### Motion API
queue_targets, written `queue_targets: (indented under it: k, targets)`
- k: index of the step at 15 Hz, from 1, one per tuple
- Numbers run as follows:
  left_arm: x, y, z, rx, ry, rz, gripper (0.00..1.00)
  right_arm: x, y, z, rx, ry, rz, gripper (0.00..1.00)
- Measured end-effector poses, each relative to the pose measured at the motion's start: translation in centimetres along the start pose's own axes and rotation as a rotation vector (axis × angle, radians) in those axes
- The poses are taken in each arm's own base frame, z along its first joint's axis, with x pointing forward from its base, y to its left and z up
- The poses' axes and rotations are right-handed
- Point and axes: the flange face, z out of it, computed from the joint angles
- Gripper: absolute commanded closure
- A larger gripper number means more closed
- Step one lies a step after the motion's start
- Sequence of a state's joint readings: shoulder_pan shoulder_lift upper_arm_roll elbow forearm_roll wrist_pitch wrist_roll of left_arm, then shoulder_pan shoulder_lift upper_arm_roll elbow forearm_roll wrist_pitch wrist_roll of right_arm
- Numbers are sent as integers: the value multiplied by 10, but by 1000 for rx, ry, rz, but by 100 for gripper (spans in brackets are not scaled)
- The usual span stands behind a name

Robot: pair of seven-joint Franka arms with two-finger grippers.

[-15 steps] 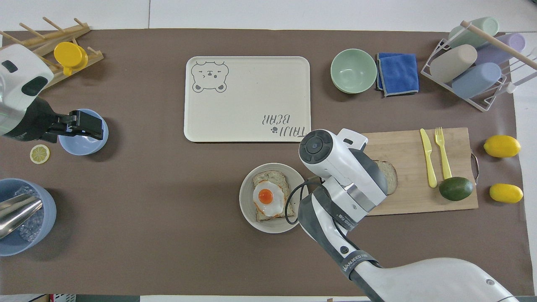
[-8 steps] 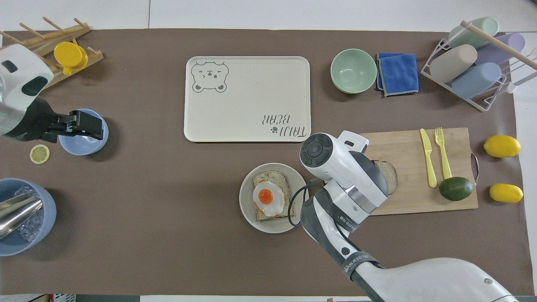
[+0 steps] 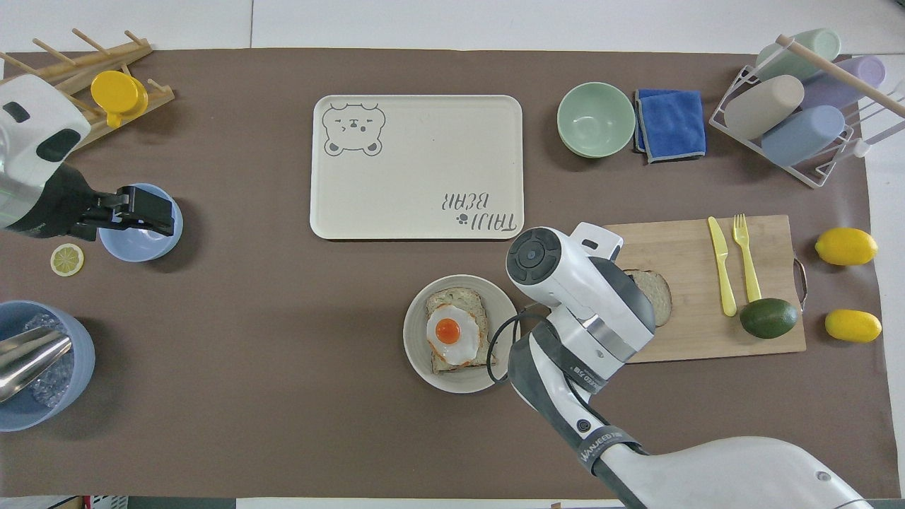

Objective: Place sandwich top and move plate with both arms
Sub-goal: 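Grasp the bread slice on the cutting board with the right gripper, then carry the bread slice with the right gripper over the egg plate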

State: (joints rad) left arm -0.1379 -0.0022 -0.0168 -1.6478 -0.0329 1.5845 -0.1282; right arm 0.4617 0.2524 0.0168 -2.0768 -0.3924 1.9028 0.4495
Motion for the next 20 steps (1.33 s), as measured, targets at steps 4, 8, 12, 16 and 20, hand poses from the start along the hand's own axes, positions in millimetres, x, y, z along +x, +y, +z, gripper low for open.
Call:
queue_targets:
  k: [4, 8, 12, 16, 20]
  targets:
    - [0, 0, 0, 0, 0, 0, 0, -3, -3, -23, -15, 8, 0, 100]
    - [0, 0, 0, 0, 0, 0, 0, -3, -15, -70, -34, 44, -10, 100]
    - [0, 0, 0, 0, 0, 0, 0, -10, -42, -156, -35, 122, -30, 100]
    - [0, 0, 0, 0, 0, 0, 0, -21, -96, -203, 48, 166, -29, 100]
    - [0, 0, 0, 0, 0, 0, 0, -41, -157, -203, 52, 171, -1, 100]
